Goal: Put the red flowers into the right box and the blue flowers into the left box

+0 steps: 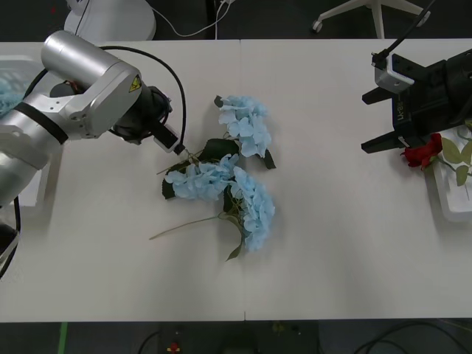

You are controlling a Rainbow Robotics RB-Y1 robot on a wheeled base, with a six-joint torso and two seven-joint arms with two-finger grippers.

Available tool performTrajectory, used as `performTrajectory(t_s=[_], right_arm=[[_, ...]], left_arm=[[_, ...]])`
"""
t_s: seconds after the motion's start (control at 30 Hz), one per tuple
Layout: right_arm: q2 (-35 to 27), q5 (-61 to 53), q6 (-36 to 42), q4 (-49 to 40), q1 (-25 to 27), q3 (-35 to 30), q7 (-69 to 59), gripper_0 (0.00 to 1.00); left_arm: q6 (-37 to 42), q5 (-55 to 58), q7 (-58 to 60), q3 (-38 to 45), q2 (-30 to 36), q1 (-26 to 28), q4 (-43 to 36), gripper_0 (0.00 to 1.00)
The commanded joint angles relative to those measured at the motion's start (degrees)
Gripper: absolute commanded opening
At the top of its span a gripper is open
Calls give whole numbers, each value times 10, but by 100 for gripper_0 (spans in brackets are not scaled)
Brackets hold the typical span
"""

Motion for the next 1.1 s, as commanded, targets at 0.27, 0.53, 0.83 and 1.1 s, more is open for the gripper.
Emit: performTrajectory(t_s=[0.27, 0.53, 0.83, 1.1], right_arm=[[-28, -6, -3, -13, -25, 3, 21, 95], [-28, -6, -3, -13, -25, 3, 21, 95], [-28, -6, -3, -13, -25, 3, 21, 95], [-28, -6, -3, -13, -25, 3, 21, 95]], left_arm=[[7, -26, -9, -25, -86, -80, 144, 100], [7, -28, -3, -44, -108, -80, 171, 100], [13, -46, 8, -44, -134, -80, 220, 94], [17, -47, 24, -44, -134, -80, 227, 0]])
